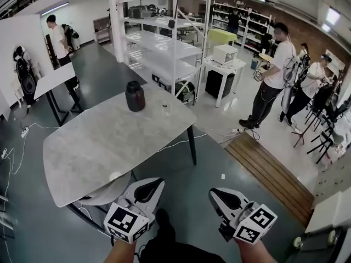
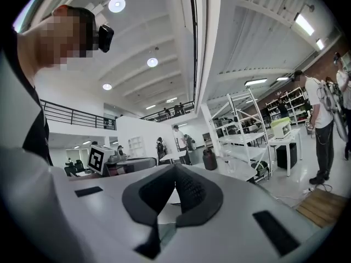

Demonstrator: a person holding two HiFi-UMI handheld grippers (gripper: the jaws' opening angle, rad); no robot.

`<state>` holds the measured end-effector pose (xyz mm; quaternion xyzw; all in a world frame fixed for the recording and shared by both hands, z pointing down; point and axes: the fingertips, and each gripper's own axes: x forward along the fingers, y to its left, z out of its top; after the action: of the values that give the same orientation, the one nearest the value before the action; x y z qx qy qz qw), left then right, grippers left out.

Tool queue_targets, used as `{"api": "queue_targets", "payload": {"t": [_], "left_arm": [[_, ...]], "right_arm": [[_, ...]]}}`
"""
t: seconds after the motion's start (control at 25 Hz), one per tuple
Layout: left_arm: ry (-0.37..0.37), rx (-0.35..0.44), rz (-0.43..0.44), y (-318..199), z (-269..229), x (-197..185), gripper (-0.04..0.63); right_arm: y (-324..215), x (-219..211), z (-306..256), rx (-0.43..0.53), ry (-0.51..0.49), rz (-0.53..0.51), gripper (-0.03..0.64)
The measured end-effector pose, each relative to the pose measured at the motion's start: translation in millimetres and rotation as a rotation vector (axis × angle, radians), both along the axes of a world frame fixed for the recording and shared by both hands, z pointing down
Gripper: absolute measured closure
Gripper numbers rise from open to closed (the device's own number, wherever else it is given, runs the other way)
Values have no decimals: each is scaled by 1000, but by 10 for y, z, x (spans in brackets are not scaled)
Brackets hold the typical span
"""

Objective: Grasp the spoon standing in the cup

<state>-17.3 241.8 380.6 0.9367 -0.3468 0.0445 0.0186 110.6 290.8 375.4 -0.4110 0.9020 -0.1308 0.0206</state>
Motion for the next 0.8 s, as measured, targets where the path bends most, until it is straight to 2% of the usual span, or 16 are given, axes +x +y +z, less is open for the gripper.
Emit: {"api": "queue_targets", "payload": {"t": [0.2,0.32,0.52,0.8], "left_arm": [[11,5,63,-688,87,107,588],[-11,29,76,-1185,44,57,588],[66,-54,51,-1911,35,-192,588],[10,-91,65,-2487,131,-415,588]], "right_arm": [[-757,38,47,-27,35,28,621],[-1247,-228,76,-56,83,-37,621],[-1963,-579,98,-86,83,-80,621],[-2610,-792,99,-92,50,-59,621]]}}
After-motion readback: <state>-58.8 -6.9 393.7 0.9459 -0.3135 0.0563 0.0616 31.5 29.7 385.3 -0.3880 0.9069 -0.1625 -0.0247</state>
